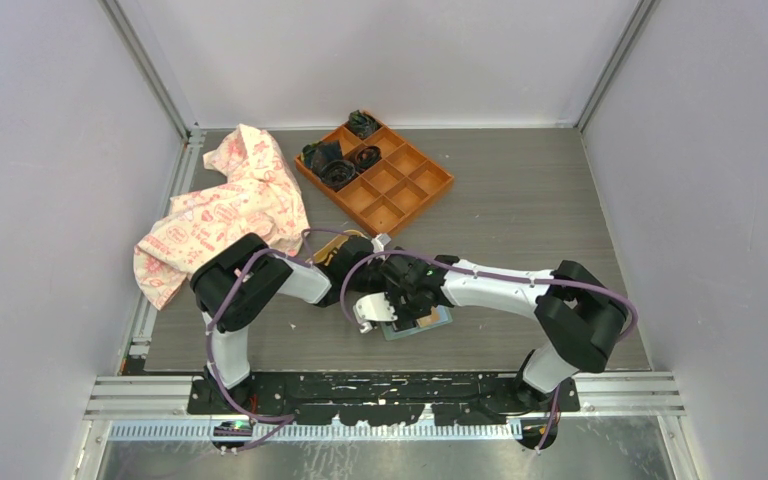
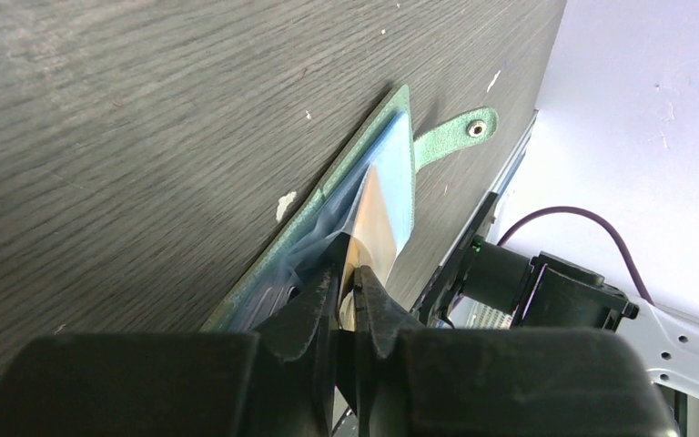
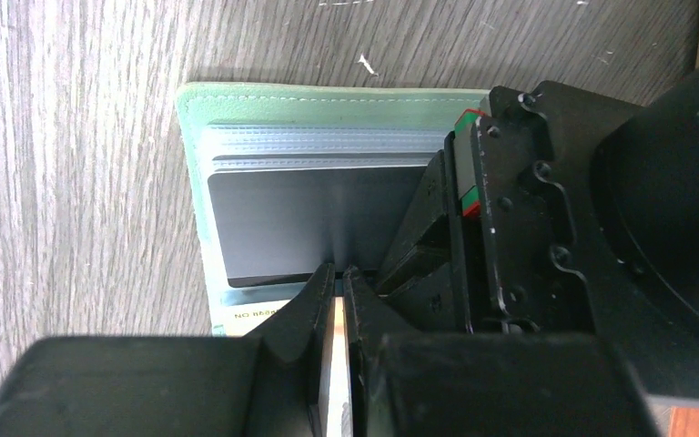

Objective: Put the credit cards into the card holder
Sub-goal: Insert the credit card into the card slot.

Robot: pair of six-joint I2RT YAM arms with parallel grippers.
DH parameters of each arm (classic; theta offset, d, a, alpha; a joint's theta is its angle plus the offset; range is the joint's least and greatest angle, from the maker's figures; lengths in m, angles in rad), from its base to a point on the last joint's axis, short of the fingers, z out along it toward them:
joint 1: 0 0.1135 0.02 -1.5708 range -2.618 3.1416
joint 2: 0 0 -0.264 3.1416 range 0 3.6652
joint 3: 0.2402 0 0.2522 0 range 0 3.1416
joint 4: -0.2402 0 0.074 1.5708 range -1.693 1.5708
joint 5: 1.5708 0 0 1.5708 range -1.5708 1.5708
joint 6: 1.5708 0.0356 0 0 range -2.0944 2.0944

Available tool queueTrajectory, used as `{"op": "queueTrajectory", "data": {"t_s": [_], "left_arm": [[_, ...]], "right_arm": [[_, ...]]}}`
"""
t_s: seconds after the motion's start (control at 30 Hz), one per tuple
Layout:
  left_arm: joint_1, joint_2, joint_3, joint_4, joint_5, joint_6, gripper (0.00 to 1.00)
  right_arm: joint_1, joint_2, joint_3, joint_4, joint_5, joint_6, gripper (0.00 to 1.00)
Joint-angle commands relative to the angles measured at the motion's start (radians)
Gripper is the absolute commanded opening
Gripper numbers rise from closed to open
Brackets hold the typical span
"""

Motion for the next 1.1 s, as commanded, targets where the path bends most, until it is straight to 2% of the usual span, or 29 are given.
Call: {"op": "queueTrajectory", "data": {"t_s": [0.0, 0.73, 0.93, 1.07], "left_arm": [[-0.004, 0.024, -0.007, -0.044, -0.021, 0.022, 0.12], [-0.002, -0.014, -0.020, -0.058, -0.029, 0.031, 0.24], [-0.002, -0.095, -0.034, -0.106, -0.058, 0.062, 0.25], [-0.002, -0.178, -0.059, -0.133, -0.088, 0.098, 0.26]], "right_arm": [[-0.015, 0.018, 0.018, -0.046, 0.065, -0.030, 0.14], [-0.139, -0.027, 0.026, -0.132, 0.020, -0.068, 0.14], [-0.221, -0.113, 0.054, -0.189, -0.166, -0.041, 0.17], [-0.322, -0.168, 0.072, -0.208, -0.299, 0.006, 0.23]]}}
